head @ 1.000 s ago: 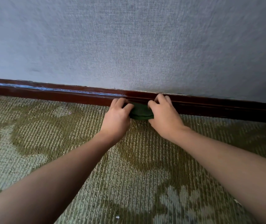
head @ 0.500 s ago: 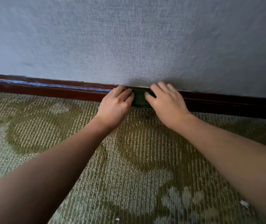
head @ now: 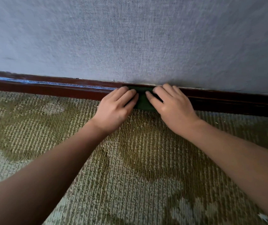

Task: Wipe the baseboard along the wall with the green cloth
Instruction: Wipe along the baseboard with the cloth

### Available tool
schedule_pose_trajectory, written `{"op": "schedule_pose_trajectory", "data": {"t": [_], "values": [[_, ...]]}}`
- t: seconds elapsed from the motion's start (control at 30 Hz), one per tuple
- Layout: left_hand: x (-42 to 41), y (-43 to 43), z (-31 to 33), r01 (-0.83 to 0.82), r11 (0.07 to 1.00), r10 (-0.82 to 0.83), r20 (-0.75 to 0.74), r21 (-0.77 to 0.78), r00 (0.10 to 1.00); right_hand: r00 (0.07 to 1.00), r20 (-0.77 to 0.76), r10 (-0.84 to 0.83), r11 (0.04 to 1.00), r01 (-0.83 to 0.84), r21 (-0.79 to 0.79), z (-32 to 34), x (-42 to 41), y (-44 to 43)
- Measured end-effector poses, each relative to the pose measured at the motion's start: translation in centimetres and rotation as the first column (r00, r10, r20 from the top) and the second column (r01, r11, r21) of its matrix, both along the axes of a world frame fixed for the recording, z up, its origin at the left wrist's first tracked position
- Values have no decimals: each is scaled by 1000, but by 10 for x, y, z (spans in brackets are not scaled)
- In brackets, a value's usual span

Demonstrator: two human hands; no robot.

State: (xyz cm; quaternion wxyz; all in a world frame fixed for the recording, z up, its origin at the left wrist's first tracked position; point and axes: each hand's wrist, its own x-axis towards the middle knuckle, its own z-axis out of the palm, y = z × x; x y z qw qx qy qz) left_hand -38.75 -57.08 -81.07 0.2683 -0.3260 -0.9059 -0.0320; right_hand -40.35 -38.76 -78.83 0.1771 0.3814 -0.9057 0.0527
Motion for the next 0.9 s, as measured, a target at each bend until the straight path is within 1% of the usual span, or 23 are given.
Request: {"op": "schedule_pose_trajectory", "data": {"t": [0.13, 0.23, 0.3, 0.37, 0.43, 0.5, 0.57, 0.63, 0.67, 0.77, 0.9], "values": [[2, 2, 0, -22, 999, 20, 44, 36, 999, 997, 59, -39, 999, 38, 18, -1, 3, -6], [4, 4, 5, -40, 999, 38, 90, 21, 995, 991, 110, -74, 997, 72, 23, 3, 8, -8], [6, 4, 8, -46, 999, 45, 113, 3, 993, 991, 101, -85, 996, 81, 40, 7, 11, -10], [8, 5, 13, -48, 999, 49, 107, -8, 993, 986, 130, -108, 989, 93, 115, 13, 12, -13], [9, 4, 18, -37, 999, 38, 79, -17, 996, 986, 135, -93, 982, 68, 178, 14, 10, -9], [10, 4, 23, -27, 999, 28, 46, -28, 999, 983, 149, -103, 979, 74, 189, 20, 12, -11], [9, 3, 27, -21, 999, 22, 16, -43, 1000, 993, 48, -105, 983, 97, 156, 21, 13, -10], [8, 3, 29, -19, 999, 20, 6, -49, 1000, 995, -21, -99, 988, 100, 118, 20, 12, -8], [7, 3, 30, -23, 999, 23, 11, -47, 1000, 995, -27, -99, 988, 101, 114, 20, 12, -7], [3, 4, 30, -38, 999, 40, 58, -33, 998, 994, 19, -104, 989, 101, 104, 17, 8, -5], [2, 7, 24, -81, 997, 78, 159, 12, 984, 993, 33, -110, 986, 105, 132, 10, 9, -7]]}}
